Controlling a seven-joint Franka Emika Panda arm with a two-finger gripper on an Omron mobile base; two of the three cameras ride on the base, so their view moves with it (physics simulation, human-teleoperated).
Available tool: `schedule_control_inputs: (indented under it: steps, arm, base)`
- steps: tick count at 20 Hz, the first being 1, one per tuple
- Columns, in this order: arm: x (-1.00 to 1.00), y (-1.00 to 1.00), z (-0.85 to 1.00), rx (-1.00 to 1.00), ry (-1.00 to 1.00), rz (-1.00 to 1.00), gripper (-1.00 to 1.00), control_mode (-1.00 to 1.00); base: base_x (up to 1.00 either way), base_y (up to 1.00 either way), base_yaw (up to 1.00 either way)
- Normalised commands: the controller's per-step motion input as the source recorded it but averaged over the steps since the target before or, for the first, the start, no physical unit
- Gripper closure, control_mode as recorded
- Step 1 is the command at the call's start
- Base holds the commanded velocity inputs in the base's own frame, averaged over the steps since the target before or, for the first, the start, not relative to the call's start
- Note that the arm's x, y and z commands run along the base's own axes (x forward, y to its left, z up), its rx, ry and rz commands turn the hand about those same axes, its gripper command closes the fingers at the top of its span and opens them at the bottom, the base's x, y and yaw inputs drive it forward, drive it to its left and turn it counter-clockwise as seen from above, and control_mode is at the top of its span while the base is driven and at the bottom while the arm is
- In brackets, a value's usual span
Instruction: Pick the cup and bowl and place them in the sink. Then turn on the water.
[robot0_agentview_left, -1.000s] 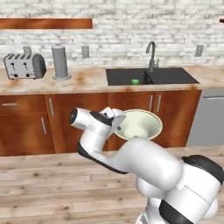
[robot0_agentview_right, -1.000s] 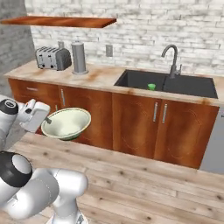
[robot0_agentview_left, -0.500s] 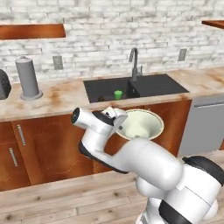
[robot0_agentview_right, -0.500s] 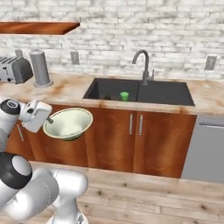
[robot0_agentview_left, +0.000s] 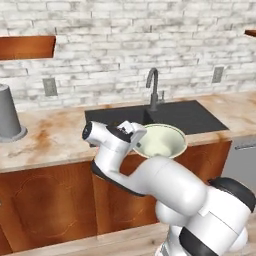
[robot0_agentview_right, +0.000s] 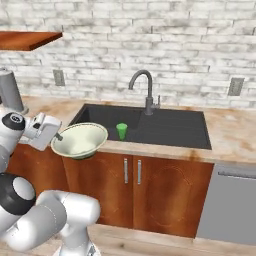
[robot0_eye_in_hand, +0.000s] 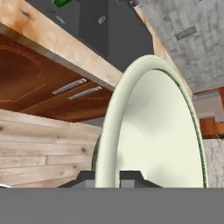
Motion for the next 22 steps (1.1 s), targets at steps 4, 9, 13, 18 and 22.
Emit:
schedule_control_inputs:
  steps: [4, 9, 13, 18, 22]
  arm:
    - [0.0, 0.0, 0.0, 0.0, 0.0, 0.0, 1.0, 1.0]
    - [0.0, 0.0, 0.0, 0.0, 0.0, 0.0, 1.0, 1.0]
    - [0.0, 0.0, 0.0, 0.0, 0.0, 0.0, 1.0, 1.0]
    - [0.54, 0.19, -0.2, 0.0, -0.12, -0.06, 1.0, -1.0]
    - [0.64, 0.63, -0.5, 0.05, -0.15, -0.12, 1.0, -1.0]
  base:
    - [1.0, -0.16, 0.03]
    - [0.92, 0.27, 0.0]
    - [0.38, 0.0, 0.0]
    - [0.0, 0.0, 0.0]
    - [0.0, 0.0, 0.0]
